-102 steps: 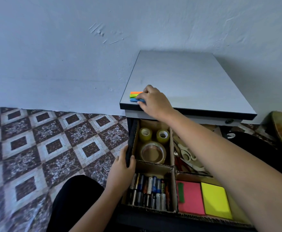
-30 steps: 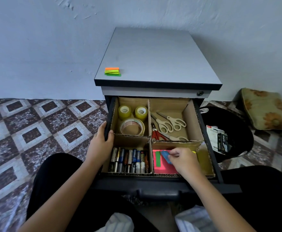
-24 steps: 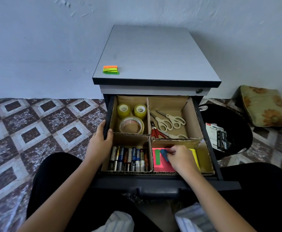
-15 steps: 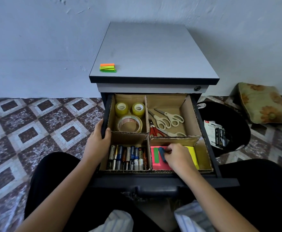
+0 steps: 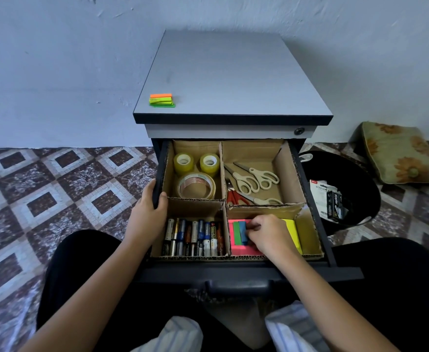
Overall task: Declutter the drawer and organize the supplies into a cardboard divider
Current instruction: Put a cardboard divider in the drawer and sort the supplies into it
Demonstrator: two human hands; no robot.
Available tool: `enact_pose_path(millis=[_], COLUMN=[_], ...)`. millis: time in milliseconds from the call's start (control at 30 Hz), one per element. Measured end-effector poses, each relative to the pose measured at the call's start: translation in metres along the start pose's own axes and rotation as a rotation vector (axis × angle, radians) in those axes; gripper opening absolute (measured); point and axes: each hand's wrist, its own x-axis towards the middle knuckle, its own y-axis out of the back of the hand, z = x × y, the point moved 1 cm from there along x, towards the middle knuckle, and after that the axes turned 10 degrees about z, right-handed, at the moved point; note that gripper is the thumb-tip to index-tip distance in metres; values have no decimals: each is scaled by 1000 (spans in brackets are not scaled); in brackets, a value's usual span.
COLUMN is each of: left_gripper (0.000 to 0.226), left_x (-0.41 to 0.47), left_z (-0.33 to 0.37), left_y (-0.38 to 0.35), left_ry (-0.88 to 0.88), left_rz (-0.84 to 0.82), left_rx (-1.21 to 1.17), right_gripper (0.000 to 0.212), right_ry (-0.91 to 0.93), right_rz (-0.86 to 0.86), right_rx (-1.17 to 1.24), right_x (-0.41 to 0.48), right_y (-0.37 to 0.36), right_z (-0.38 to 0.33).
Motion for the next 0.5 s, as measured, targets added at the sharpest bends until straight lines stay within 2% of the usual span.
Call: enact_pose_path(millis=[400, 500], left_gripper=[50, 49], left_x=[0, 1], left_z=[0, -1], left_y=[0, 0], left_ry=[-4, 5], left_rz=[0, -1], left_rx=[8, 16], right_gripper=[22, 33], right_ry=[32, 91], right_rz=[23, 5], right_rx=[9, -5], right_x=[0, -3], right_y=[1, 3], right_z=[1, 0])
